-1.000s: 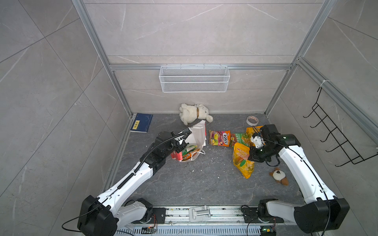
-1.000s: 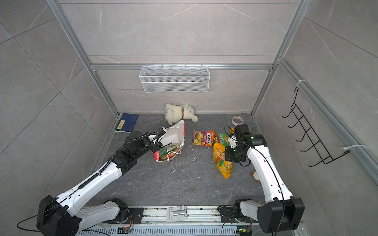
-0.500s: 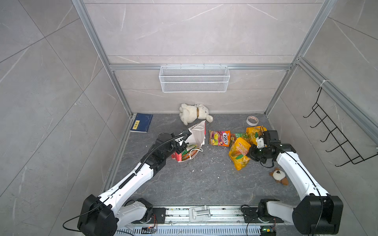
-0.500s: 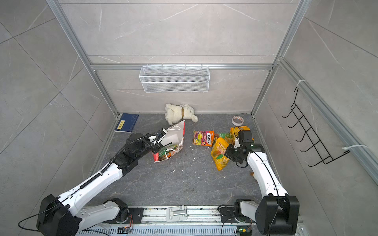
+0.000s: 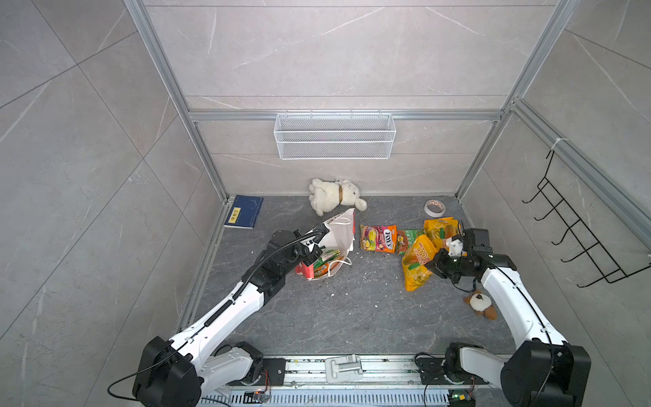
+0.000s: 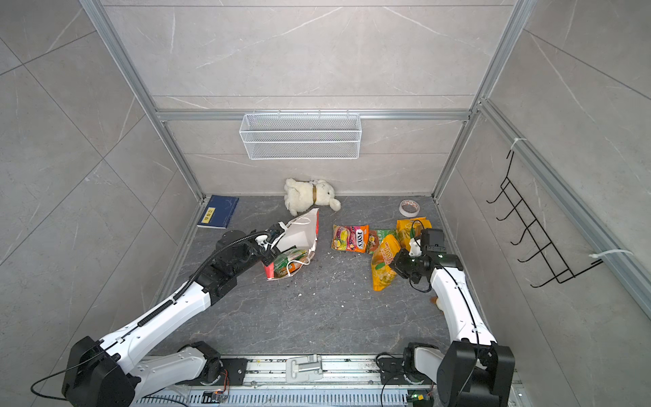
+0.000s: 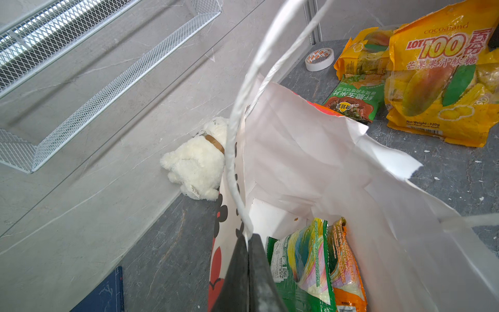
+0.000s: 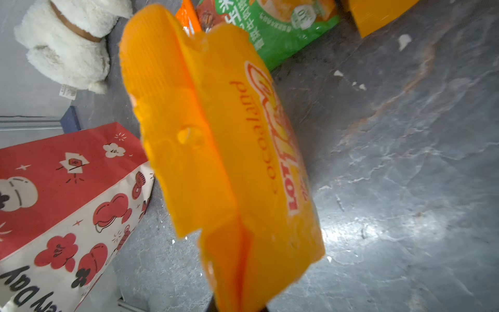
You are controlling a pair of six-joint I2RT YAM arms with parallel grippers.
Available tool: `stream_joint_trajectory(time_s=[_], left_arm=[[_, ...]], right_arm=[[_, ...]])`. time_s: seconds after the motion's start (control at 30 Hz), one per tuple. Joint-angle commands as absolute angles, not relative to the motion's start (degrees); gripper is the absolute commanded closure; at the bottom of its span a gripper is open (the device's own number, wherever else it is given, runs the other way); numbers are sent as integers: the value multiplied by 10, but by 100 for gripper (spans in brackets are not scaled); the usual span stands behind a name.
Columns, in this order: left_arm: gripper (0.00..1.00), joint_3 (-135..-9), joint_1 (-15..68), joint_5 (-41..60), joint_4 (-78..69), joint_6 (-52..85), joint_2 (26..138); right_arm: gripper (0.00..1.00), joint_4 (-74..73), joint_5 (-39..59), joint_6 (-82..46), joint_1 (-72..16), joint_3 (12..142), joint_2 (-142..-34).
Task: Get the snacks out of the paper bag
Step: 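Lower the yellow packet onto the table and open the right gripper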
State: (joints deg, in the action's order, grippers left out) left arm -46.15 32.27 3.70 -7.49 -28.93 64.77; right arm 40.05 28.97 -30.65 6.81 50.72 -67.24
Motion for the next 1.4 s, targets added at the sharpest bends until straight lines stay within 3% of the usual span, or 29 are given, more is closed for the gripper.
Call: stream_joint_trajectory(time_s=[0.0,0.4,0.63,0.93,1.13,1.23,1.37], left_arm=[[100,-469,325,61,-94,-275,661],[100,-479,324,71,-98,-268,671],[100,-479,325,70,-93,-267,668],[100,-491,325,76,-79,-265,664],[100,-495,325,77,-77,-266,664],[100,-498,325,79,-77,-265,667],[100,-503,325,84,-77,-265,670]], right_arm=[[100,331,407,-374,53,478,-641],[100,111,339,-566,-61,374,-611],[100,151,347,-532,-97,402,-679],[63,209,299,-507,-105,411,-679],[60,292,267,-465,-110,434,-649],[48,335,295,-429,-120,461,-662],[45,392,215,-380,-128,499,-645]])
